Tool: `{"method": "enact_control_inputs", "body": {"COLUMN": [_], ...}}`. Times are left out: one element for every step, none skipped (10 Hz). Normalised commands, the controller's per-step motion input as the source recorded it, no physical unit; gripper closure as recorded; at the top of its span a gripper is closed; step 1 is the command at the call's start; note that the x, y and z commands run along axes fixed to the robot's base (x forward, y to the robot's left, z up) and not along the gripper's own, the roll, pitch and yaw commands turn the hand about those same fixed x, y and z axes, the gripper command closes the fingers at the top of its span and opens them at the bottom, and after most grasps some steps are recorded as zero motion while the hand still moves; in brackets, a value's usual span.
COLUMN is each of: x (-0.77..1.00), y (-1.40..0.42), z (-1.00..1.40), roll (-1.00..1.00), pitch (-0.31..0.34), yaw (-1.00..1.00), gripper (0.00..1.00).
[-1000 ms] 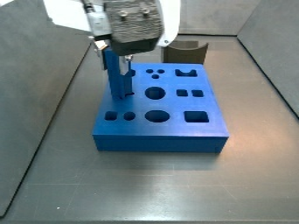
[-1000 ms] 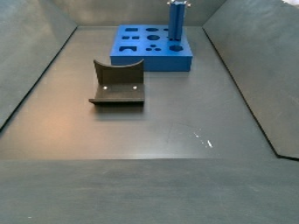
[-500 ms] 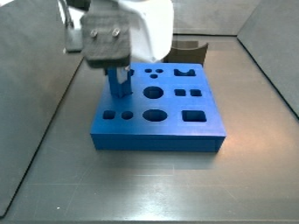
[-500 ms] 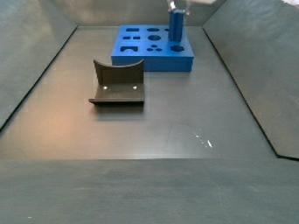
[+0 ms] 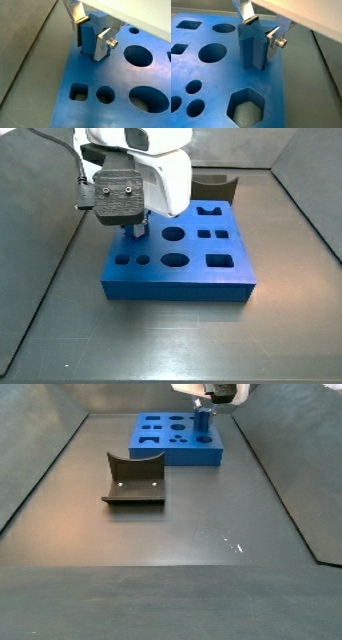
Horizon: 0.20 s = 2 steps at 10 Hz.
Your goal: Insert the star object.
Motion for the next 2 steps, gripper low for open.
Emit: {"method": "enact_control_inputs", "body": {"x": [0.00,0.00], "y": [0.00,0.00], "z": [-0.03,0.00], "roll": [0.00,0.00], "pitch": [-0.051,0.000], "yaw": [0.00,0.00], "gripper": [1.00,1.00]}}
